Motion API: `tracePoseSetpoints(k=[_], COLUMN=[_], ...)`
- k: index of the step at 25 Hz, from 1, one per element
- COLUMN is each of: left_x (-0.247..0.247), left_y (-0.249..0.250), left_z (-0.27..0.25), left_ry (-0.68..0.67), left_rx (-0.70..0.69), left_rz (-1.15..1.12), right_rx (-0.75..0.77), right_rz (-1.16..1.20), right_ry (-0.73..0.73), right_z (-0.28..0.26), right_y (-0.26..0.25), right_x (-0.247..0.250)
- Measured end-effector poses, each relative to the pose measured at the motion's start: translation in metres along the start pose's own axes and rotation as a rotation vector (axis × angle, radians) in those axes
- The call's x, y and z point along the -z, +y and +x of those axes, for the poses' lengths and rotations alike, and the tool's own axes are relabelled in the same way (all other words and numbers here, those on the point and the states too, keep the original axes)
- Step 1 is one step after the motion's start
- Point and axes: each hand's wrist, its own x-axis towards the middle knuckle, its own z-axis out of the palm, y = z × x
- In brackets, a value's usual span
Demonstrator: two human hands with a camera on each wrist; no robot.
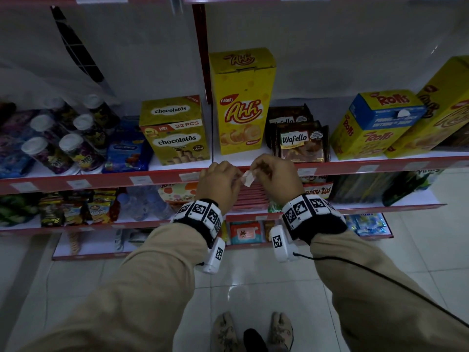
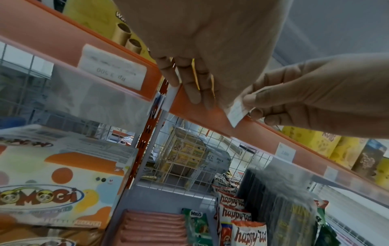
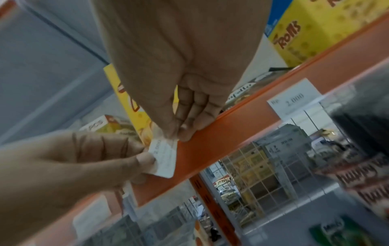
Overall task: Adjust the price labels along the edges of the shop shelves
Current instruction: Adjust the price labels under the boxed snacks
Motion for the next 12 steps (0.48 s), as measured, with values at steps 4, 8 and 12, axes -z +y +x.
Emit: tracePoseSetpoints(k=[4, 8, 12], left_x=[0.000, -0.001, -0.002], left_y=[0.001, 0.001, -0.004], left_z=[-0.002, 0.001, 0.002], left_ry=[0.023, 0.023, 0.027], left_rx=[0.019, 0.024, 0.008], left_rz=[-0.089, -0.092, -0.126], right_rx=[-0.188, -0.197, -0.005], right_rz=[0.302, 0.320, -0.036], right_ry=[0.087, 0.068, -0.004], right_z=[-0.005, -0.011, -0.009], right_y=[0.003, 0.003, 0.005], right_x=[-0.001, -0.004, 0.002])
